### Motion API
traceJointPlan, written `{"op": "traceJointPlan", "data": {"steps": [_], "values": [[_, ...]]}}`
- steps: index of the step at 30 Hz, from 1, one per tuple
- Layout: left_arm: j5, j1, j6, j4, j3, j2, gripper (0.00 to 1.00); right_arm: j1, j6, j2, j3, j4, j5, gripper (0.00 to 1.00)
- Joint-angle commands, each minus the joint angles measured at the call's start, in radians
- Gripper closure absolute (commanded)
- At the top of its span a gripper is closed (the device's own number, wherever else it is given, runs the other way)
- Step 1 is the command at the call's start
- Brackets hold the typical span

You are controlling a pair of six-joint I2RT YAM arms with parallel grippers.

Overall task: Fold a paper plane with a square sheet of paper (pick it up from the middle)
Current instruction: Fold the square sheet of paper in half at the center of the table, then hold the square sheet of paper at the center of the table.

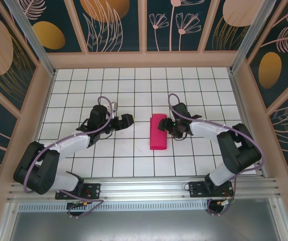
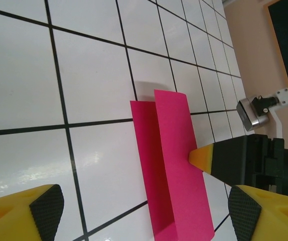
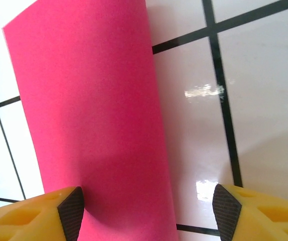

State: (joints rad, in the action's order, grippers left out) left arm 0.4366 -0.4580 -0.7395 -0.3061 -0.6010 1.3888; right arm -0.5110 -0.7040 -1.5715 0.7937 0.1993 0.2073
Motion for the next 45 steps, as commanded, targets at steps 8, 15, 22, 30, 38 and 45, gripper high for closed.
{"op": "traceJointPlan", "data": {"steps": [8,15,22,30,38,45], "values": [[-0.019,-0.068,-0.046,-0.063,-0.046,0.054,0.16,0.009,0.074,-0.069,0.052,0.052,-0.006,0.27],[-0.032,-0.068,-0.038,-0.044,-0.053,0.058,0.16,0.007,0.064,-0.081,0.064,0.035,0.02,0.22],[-0.034,-0.068,-0.036,-0.042,-0.054,0.064,0.16,-0.022,0.078,-0.124,0.105,0.091,-0.02,0.16],[-0.033,-0.068,-0.028,-0.028,-0.054,0.06,0.16,-0.031,0.099,-0.18,0.123,0.136,-0.062,0.14],[-0.033,-0.068,-0.025,-0.029,-0.058,0.069,0.16,-0.031,0.149,-0.193,0.124,0.145,-0.048,0.12],[-0.032,-0.068,-0.021,-0.024,-0.062,0.067,0.17,-0.03,0.133,-0.214,0.131,0.149,-0.058,0.11]]}}
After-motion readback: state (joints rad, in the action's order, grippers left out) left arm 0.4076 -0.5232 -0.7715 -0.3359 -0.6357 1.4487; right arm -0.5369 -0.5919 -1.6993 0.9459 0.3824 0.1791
